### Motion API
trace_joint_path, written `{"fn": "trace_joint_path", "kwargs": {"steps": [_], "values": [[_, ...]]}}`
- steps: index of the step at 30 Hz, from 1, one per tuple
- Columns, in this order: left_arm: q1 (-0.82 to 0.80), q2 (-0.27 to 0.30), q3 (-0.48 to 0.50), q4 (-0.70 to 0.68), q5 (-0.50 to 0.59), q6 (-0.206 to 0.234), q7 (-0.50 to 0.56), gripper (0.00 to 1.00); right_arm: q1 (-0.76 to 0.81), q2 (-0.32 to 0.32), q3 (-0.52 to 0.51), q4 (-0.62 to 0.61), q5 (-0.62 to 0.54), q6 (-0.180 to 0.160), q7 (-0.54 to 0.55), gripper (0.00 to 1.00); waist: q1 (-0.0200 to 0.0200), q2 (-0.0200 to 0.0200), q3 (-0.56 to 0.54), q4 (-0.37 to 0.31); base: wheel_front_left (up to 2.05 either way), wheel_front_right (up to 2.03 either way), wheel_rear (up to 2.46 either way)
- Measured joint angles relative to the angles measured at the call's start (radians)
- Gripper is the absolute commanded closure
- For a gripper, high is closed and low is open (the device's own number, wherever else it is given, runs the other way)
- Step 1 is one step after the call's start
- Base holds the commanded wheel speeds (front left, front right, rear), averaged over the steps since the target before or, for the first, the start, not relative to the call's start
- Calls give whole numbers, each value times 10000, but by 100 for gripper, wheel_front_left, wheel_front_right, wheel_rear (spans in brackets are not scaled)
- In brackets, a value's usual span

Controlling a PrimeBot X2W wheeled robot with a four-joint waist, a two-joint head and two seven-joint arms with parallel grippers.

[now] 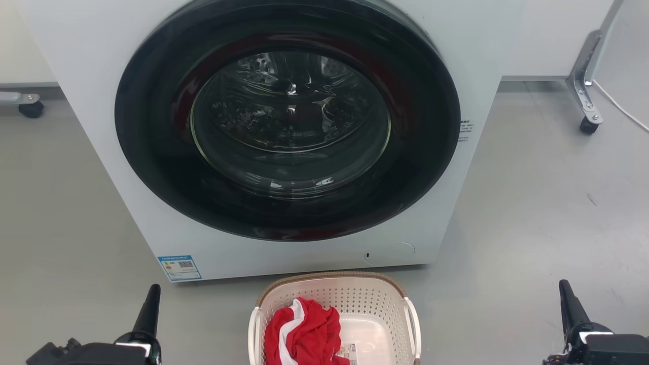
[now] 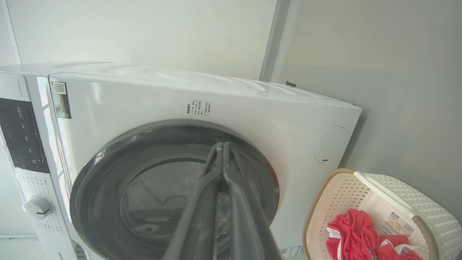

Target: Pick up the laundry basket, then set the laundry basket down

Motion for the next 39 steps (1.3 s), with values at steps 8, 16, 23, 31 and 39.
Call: {"fn": "trace_joint_path", "kwargs": {"steps": [8, 16, 23, 31, 39], "values": [[-199, -100, 263, 194, -1014, -196, 186, 100, -192, 121, -267, 205, 995, 201, 255, 100, 0, 0, 33, -4, 0, 0, 0], [-323, -153, 339, 257, -1407, -203, 251, 100, -328, 171, -362, 284, 1363, 274, 337, 100, 0, 1, 43, -5, 0, 0, 0], [-323, -153, 339, 263, -1415, -203, 251, 100, -328, 173, -362, 286, 1363, 276, 337, 100, 0, 0, 43, -5, 0, 0, 0], [-323, -153, 339, 265, -1415, -203, 251, 100, -328, 173, -362, 286, 1363, 276, 337, 100, 0, 0, 42, -5, 0, 0, 0], [-324, -155, 339, 268, -1415, -203, 251, 100, -328, 173, -362, 288, 1363, 288, 337, 100, 0, 0, 42, -5, 0, 0, 0]]}}
